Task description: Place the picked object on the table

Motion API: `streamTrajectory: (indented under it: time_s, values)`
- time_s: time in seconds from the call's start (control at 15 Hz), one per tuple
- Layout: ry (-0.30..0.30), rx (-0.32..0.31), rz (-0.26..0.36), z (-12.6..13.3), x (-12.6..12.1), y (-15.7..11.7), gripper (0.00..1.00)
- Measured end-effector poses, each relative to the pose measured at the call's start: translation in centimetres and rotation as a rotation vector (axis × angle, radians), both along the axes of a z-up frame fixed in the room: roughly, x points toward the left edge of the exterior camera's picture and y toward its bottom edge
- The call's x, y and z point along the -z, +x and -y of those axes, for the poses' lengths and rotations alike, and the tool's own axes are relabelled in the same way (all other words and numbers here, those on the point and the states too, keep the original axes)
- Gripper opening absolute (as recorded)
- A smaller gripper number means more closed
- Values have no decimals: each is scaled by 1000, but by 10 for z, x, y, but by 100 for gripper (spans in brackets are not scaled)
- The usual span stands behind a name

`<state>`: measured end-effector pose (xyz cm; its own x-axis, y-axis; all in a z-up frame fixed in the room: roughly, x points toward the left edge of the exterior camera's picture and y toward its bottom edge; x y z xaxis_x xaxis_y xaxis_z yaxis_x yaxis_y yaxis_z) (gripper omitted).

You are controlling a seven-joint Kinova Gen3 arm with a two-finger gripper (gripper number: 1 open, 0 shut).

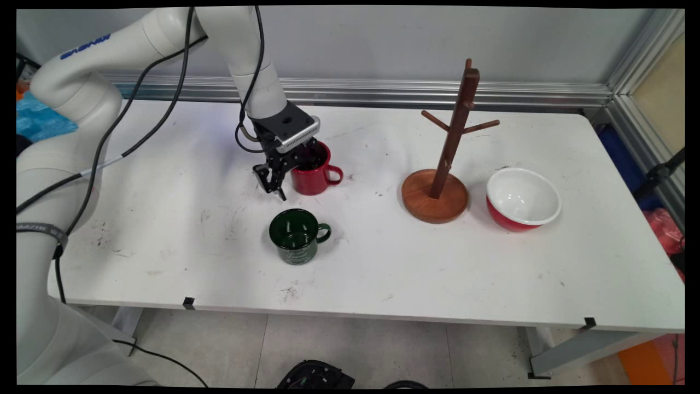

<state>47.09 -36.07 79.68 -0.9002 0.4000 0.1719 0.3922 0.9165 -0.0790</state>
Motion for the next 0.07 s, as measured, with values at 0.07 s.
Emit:
streamTrajectory:
  time_s: [0.07]
  values:
    - [-2,-3,-5,-1,-2,0,100]
